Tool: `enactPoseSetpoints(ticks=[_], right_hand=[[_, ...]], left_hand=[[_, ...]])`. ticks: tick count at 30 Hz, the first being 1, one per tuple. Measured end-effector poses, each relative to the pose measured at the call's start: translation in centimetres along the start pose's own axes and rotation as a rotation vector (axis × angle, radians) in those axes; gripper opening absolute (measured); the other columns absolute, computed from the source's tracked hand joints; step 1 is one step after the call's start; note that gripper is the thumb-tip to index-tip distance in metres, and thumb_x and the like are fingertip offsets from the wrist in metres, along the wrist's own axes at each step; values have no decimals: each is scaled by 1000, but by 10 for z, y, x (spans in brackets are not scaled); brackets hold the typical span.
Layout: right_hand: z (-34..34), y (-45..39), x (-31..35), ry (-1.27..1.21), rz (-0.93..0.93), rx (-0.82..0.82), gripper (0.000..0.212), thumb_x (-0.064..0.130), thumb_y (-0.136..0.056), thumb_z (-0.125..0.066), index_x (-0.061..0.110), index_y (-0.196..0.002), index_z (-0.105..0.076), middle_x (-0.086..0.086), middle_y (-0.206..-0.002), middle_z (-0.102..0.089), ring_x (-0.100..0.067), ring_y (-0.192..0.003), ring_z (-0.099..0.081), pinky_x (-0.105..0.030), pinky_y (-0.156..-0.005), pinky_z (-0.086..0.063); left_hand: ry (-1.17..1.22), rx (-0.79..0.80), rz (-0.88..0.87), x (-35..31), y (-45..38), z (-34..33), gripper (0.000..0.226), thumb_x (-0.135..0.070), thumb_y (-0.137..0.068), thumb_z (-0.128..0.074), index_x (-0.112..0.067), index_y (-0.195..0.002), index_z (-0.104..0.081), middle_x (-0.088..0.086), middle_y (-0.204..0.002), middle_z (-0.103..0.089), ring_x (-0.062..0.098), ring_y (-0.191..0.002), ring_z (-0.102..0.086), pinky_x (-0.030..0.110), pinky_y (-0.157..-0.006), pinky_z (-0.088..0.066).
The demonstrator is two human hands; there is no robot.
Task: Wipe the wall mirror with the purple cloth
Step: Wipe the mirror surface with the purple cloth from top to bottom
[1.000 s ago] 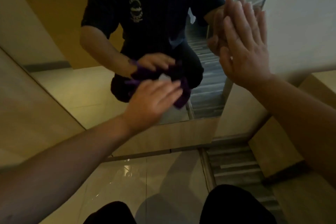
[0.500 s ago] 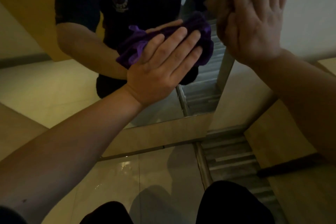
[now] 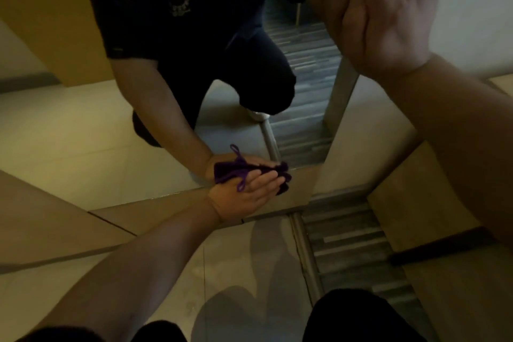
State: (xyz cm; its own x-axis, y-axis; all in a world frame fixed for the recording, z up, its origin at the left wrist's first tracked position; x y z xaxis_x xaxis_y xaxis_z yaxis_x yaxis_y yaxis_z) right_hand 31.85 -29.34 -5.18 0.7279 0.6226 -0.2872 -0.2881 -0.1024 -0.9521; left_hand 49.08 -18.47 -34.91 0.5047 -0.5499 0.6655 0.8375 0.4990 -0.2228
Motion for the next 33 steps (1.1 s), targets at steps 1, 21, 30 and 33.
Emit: enactPoseSetpoints(ticks=[1,21,30,33], right_hand=[[2,-2,0,23,-12,10,44,24,-101,-37,0,-137,-45,-17,-137,-40,-35,-123,-41,-40,-107,-32],[22,131,-24,-40,-364,545,58,38,-107,-17,5,-155,-14,-20,-162,-11,-27,-150,2,-55,-121,-2],[-5,152,-34,38,-222,334,65,33,-104,-43,9,-156,-12,-5,-165,9,-27,-151,0,-57,-119,-13],[-7,152,-36,41,-204,321,67,30,-103,-42,14,-158,-6,-3,-166,10,-25,-152,2,-55,-119,-11]], left_hand=[[42,36,-10,2,0,2,47,-5,-97,-37,-12,-138,-58,8,-148,-51,28,-137,-42,46,-114,-31],[23,-627,465,170,-137,198,26,-11,-102,-56,-14,-124,-70,8,-132,-64,26,-123,-60,42,-100,-46],[-116,-354,273,81,-128,98,38,-21,-103,-50,-16,-141,-56,5,-149,-50,24,-137,-48,41,-106,-40],[-116,-210,154,36,-105,46,40,-16,-102,-46,-11,-141,-55,8,-150,-48,26,-138,-46,44,-112,-34]])
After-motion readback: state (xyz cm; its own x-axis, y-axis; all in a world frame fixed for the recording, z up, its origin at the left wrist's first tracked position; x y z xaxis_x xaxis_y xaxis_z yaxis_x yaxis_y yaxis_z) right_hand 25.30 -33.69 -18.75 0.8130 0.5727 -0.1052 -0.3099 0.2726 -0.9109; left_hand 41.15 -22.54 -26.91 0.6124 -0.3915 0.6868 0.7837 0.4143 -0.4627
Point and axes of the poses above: each hand's wrist, its own y-axis away from the middle knuckle, its own z-axis out of the back of the hand, x = y × z, the point moved 6 cm from there along -y, towards the middle knuckle
